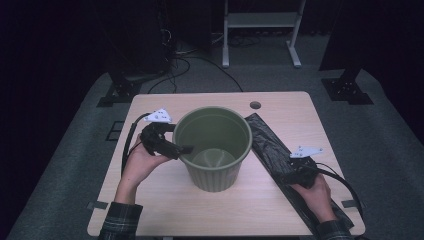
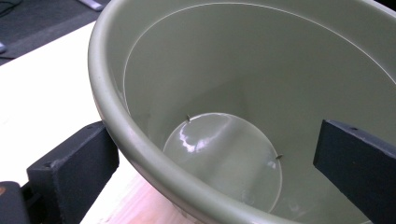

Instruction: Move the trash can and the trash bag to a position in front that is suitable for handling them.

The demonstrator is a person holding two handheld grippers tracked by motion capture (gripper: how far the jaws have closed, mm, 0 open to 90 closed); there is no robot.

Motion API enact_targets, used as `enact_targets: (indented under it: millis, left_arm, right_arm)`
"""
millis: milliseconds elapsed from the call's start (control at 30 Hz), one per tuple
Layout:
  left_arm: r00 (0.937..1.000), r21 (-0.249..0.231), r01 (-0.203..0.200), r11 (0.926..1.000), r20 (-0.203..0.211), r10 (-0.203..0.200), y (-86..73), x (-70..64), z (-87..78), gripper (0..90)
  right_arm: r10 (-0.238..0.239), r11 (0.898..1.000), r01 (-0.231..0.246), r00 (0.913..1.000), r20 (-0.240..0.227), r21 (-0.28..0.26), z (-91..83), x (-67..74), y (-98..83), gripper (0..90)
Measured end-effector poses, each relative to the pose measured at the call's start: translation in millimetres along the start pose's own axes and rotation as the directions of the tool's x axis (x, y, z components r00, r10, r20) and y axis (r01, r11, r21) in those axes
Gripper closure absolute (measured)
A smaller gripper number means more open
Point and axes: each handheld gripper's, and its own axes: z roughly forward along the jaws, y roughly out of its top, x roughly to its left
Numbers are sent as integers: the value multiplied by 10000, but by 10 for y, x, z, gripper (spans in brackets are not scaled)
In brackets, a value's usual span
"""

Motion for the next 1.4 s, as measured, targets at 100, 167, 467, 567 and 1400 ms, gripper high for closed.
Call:
enact_targets:
  millis: [100,167,467,567,1400]
  left_arm:
    - [9998,34,-114,9999,151,114,10,-85,31,0]
    - [9997,31,-119,9999,220,118,10,-135,47,0]
    - [9983,-32,-326,9995,477,327,6,-340,112,0]
    - [9981,7,-404,9992,460,403,-3,-402,136,0]
    - [9913,56,-472,9989,1229,461,14,-824,277,0]
  right_arm:
    - [-2,10000,2,10000,2,-1,0,0,0,99]
    - [-2,10000,2,10000,0,0,0,0,0,99]
    - [9,10000,-9,10000,-3,1,-1,-1,0,99]
    - [12,10000,-12,10000,-4,2,-1,-1,0,99]
    - [15,10000,-15,10000,-5,2,-1,-1,0,99]
